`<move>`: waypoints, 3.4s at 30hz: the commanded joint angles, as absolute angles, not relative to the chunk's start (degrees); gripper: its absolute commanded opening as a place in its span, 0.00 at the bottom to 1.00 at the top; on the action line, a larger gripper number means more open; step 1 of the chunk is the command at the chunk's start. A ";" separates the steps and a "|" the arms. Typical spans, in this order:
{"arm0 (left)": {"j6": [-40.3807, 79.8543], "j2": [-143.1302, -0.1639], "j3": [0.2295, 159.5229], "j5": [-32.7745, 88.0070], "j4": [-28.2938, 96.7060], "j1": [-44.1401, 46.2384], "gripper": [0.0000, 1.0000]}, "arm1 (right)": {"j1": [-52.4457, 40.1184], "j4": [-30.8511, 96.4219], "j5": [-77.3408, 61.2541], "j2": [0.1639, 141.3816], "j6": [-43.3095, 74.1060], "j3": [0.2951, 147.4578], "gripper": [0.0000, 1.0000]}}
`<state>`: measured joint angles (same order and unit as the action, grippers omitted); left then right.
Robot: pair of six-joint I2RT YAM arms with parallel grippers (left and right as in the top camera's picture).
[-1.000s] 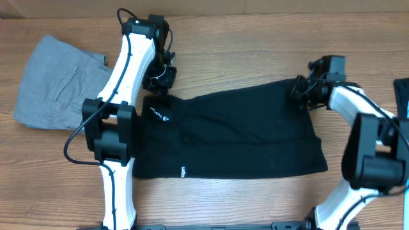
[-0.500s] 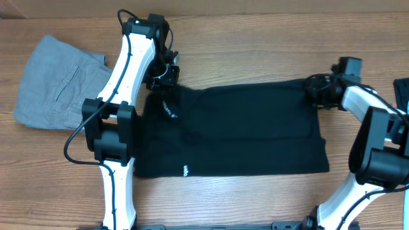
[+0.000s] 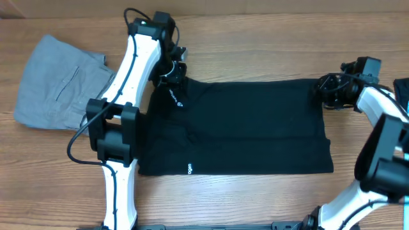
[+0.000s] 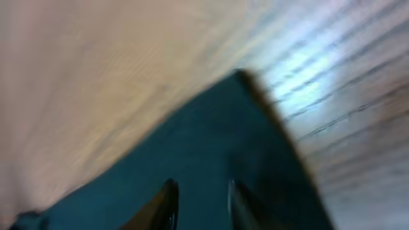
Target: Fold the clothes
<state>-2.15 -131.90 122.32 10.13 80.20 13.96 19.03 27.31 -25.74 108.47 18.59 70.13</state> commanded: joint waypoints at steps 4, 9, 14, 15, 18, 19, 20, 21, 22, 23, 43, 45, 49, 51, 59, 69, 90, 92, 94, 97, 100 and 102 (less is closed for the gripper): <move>-3.88 -129.99 121.30 2.31 77.19 15.44 0.49 | 15.75 32.49 -35.77 99.98 17.52 71.44 0.35; -2.94 -129.99 116.38 -0.67 71.07 15.35 0.53 | 11.27 36.42 -37.01 99.98 14.50 71.44 0.36; -1.69 -129.99 112.71 -0.49 66.15 15.35 0.27 | 8.16 38.33 -37.26 99.98 14.50 71.44 0.36; -1.45 -129.99 112.71 -0.43 66.41 15.35 0.09 | 7.55 38.50 -37.43 99.98 14.50 71.44 0.36; -1.30 -129.84 114.28 -0.43 69.65 15.35 0.04 | 5.63 38.96 -37.45 99.98 14.50 71.44 0.37; -1.21 -129.82 115.33 -0.45 71.20 15.35 0.04 | 4.82 39.00 -37.43 99.98 14.50 71.42 0.36; -1.21 -129.82 116.77 -0.45 73.03 15.35 0.04 | 3.88 38.94 -37.43 99.98 14.50 71.35 0.36; -1.23 -129.82 118.10 -0.47 74.67 15.35 0.04 | 2.76 38.85 -37.43 99.98 14.50 71.31 0.35; -1.26 -129.82 119.50 -0.47 76.31 15.35 0.04 | 1.26 38.57 -37.41 99.98 14.48 71.31 0.35; -1.26 -129.82 120.88 -0.47 77.89 15.35 0.04 | -0.12 38.06 -37.41 100.03 14.48 71.26 0.35; 0.21 -129.82 126.65 5.54 85.32 15.46 0.04 | -21.93 7.07 -34.61 112.84 23.92 71.22 0.55; 0.21 -129.82 126.65 6.26 85.34 15.46 0.04 | -23.22 4.23 -34.61 114.59 24.08 71.22 0.56; 0.21 -129.82 126.65 7.53 85.23 15.46 0.04 | -25.17 0.14 -33.67 117.64 24.10 71.22 0.56; 0.23 -129.82 126.65 7.66 85.21 15.46 0.04 | -25.87 -0.97 -30.85 119.02 24.10 71.22 0.55; -0.19 -129.82 126.65 11.73 85.30 15.46 0.04 | -26.68 -7.79 -24.01 120.64 27.59 71.22 0.54; -1.78 -129.82 126.65 14.94 85.01 15.46 0.04 | -28.64 -9.63 -18.72 120.88 30.09 71.22 0.54; -1.78 -129.82 126.65 12.80 84.64 15.35 0.04 | -25.39 -5.48 -24.01 123.57 31.73 72.69 0.12; -1.76 -129.82 126.65 10.79 84.82 15.35 0.04 | -24.32 -5.13 -26.15 122.65 30.79 72.88 0.09; -1.76 -129.82 126.65 8.97 85.12 15.35 0.04 | -23.51 -4.10 -26.65 121.21 28.86 72.90 0.09; -1.78 -129.82 126.65 6.79 85.58 15.35 0.04 | -22.74 -1.78 -26.68 118.80 26.33 72.95 0.09; -1.76 -129.82 126.65 5.30 86.15 15.35 0.04 | -22.35 2.35 -26.68 116.36 24.18 72.95 0.09; -1.76 -129.82 126.65 3.60 87.13 15.35 0.04 | -22.35 5.34 -26.63 114.67 22.02 72.97 0.10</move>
<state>-0.64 -131.59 125.54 7.35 86.24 15.51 -22.52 4.03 -25.76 119.22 26.20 71.37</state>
